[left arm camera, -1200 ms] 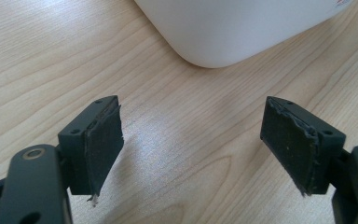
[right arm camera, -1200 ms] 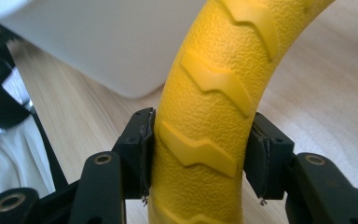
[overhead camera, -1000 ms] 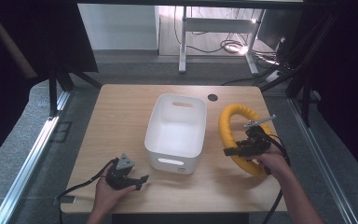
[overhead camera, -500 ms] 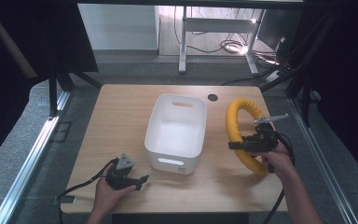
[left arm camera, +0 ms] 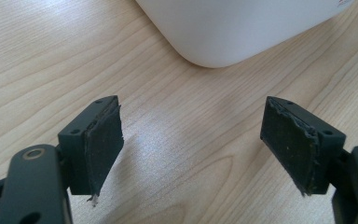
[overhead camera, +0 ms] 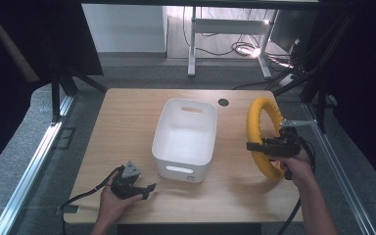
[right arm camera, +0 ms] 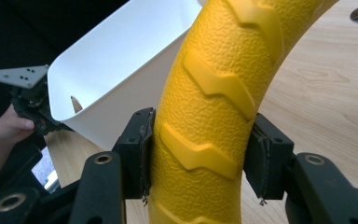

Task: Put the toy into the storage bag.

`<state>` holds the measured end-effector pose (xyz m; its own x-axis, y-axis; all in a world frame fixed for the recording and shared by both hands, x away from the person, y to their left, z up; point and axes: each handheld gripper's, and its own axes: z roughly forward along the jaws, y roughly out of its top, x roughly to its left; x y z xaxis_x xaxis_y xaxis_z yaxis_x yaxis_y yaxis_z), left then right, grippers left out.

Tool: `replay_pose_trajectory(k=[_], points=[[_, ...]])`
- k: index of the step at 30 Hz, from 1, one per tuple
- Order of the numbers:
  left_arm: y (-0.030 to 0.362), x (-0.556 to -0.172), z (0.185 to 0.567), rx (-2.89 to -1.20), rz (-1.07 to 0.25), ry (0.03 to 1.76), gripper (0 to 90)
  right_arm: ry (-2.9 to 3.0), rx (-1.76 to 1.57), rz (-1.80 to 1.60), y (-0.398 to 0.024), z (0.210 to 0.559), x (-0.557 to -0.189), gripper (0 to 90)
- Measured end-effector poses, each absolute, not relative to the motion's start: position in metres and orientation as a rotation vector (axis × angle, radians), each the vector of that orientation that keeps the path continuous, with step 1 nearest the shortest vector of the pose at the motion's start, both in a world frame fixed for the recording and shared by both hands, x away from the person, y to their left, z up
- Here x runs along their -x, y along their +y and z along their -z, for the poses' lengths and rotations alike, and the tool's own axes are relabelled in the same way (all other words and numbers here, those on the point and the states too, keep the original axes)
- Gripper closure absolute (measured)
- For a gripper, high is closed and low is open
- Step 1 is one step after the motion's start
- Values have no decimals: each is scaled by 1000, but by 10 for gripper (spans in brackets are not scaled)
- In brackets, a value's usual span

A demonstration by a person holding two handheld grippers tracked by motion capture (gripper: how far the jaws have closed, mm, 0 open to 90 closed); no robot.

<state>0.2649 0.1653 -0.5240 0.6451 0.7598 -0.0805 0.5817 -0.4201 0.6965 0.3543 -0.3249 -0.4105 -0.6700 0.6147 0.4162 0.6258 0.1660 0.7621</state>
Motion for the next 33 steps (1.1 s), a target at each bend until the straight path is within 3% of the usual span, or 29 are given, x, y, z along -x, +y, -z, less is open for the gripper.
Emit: replay_pose_trajectory(k=[19,33], points=[[166,-265,523,-2150,-322,1040,212,-2344,1303,1682,-338,404,-351,496],[166,-265,524,-2151,-325,1038,211,-2177,1207,1987,-349,384,-343,497]])
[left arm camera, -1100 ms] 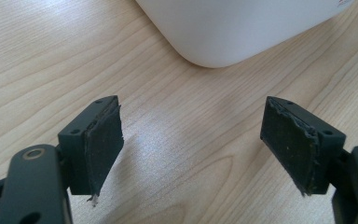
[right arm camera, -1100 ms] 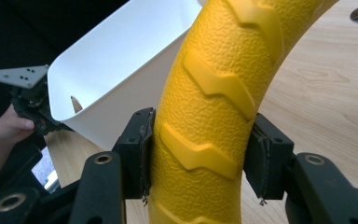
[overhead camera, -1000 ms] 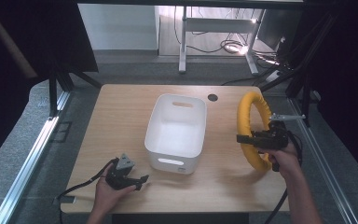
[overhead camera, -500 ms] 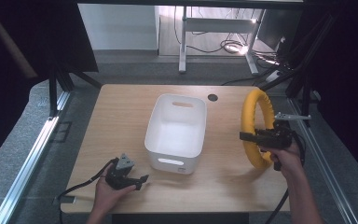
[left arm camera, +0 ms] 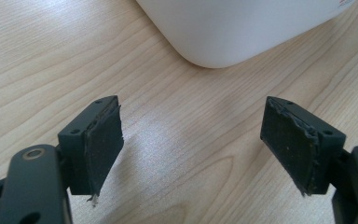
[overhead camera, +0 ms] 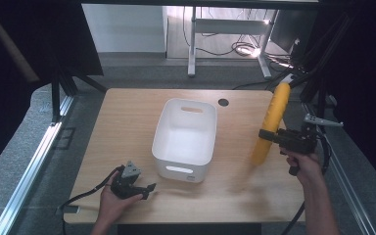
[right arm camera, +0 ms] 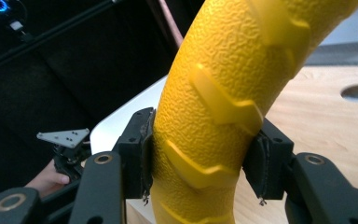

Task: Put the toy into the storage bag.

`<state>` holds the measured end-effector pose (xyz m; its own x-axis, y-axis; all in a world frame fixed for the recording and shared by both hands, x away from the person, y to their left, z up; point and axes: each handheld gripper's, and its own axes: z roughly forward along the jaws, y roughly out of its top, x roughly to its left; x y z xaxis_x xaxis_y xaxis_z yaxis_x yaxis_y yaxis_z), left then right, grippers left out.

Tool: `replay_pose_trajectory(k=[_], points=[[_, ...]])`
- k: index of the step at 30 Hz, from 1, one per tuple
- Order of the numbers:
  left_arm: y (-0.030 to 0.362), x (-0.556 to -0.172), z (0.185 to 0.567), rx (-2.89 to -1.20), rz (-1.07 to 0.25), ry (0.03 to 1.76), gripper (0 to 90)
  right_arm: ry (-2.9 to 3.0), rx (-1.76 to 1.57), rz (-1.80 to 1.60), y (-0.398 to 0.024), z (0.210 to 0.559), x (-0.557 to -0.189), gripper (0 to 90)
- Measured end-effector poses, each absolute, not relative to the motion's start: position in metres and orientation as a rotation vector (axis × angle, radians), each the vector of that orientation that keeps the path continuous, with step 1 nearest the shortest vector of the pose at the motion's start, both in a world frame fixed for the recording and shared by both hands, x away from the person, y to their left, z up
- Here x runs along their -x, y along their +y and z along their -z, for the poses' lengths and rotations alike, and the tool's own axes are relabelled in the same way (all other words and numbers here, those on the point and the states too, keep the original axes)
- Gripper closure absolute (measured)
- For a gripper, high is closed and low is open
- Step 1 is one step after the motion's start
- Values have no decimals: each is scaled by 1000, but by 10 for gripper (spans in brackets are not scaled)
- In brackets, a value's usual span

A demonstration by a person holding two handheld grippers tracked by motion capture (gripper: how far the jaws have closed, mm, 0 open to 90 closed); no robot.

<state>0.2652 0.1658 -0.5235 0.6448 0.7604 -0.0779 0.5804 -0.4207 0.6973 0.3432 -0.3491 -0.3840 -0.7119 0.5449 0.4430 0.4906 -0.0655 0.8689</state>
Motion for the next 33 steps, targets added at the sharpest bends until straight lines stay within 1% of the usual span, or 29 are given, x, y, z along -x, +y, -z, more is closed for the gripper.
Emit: replay_pose_trajectory(k=[17,25,33], points=[[165,-265,524,-2147,-324,1041,211,2002,-1137,-1926,-322,372,-342,494],[165,-265,524,-2150,-325,1039,211,1887,-1095,-1865,-298,367,-337,494],[165,-265,524,-2150,-326,1039,211,1778,-1052,-1894,-273,367,-334,494]])
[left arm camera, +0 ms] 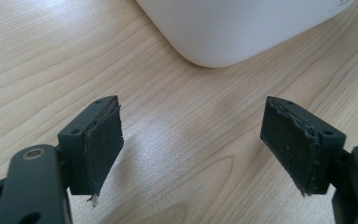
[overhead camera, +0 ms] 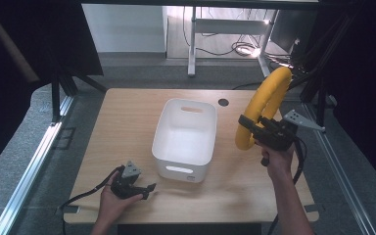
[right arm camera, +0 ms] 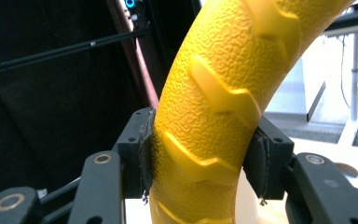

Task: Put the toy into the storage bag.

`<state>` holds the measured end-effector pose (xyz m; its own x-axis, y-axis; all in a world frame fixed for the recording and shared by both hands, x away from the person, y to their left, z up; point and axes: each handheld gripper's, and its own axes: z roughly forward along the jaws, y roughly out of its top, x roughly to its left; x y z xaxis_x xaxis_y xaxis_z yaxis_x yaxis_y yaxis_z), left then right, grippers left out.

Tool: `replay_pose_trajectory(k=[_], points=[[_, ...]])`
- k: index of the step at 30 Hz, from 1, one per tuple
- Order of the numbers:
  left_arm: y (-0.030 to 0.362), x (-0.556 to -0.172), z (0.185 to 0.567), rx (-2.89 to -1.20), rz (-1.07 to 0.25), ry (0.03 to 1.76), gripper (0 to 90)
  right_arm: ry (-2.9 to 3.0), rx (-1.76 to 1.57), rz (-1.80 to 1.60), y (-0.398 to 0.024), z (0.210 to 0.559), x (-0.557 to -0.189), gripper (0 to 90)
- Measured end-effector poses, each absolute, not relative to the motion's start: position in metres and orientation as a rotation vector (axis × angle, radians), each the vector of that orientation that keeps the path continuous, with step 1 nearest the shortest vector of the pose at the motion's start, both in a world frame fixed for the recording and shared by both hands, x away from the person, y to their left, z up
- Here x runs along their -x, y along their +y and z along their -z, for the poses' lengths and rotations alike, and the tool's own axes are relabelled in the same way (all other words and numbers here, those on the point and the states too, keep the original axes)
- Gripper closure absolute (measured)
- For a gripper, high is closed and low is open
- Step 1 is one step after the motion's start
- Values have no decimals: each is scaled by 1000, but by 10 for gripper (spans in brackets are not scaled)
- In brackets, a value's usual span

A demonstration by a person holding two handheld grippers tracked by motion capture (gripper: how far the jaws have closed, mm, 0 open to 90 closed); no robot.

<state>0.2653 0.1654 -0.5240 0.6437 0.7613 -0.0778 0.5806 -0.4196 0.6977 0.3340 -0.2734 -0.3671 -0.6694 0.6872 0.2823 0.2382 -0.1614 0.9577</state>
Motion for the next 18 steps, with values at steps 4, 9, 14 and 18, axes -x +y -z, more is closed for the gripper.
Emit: replay_pose_trajectory(k=[4,9,14,18], points=[[165,-265,524,-2152,-326,1039,211,1704,-1050,-1903,-259,368,-334,493],[165,-265,525,-2156,-323,1037,211,1617,-1045,-1884,-238,366,-333,492],[165,-265,525,-2157,-320,1037,211,1558,-1058,-1863,-226,366,-331,491],[165,-265,525,-2158,-320,1037,210,1535,-1046,-1852,-219,363,-330,491]])
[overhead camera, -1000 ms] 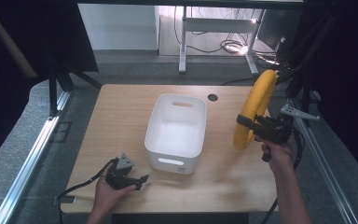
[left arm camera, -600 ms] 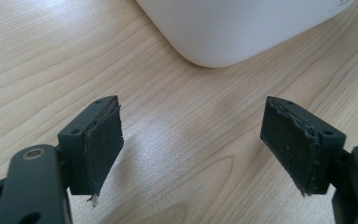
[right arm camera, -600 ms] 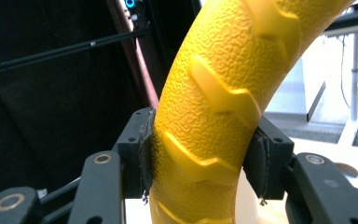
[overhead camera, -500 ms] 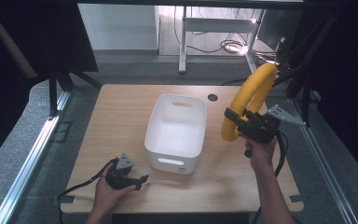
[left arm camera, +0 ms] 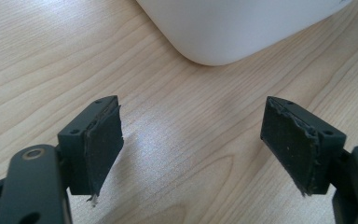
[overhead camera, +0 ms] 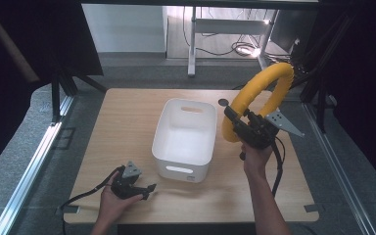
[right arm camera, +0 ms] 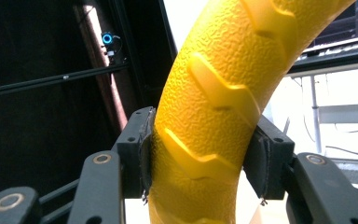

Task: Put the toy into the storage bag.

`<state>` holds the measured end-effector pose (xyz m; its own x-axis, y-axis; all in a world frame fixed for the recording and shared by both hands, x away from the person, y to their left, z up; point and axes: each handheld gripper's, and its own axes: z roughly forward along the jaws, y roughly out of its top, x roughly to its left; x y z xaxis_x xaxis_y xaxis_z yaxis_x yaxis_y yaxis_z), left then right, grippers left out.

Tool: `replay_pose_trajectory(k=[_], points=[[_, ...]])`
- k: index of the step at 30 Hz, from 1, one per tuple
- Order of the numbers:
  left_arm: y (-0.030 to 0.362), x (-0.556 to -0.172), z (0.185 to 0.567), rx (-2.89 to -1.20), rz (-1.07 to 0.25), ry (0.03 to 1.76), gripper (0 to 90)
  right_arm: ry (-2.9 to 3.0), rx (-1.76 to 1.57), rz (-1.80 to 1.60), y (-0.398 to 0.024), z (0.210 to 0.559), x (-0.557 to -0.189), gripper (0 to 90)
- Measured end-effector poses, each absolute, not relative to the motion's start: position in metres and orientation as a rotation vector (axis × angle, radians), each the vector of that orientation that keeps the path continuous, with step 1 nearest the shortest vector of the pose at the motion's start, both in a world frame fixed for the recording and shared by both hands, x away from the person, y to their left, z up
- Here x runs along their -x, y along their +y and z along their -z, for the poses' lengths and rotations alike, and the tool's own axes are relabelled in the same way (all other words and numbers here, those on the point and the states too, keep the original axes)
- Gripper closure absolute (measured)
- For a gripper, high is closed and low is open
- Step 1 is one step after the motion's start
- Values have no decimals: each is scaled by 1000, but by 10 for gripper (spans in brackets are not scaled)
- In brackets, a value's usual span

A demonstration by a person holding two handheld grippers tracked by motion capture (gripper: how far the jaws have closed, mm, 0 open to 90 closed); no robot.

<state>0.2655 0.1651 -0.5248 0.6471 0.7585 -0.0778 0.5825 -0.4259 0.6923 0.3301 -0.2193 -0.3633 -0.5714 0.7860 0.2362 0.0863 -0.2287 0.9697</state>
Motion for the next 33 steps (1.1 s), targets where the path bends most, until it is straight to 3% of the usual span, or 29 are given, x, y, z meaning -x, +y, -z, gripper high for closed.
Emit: replay_pose_trajectory(k=[16,33], points=[[166,-265,524,-2157,-322,1038,208,1485,-997,-1803,-205,353,-324,490],[165,-265,525,-2158,-319,1039,205,1471,-858,-1798,-177,309,-313,489]])
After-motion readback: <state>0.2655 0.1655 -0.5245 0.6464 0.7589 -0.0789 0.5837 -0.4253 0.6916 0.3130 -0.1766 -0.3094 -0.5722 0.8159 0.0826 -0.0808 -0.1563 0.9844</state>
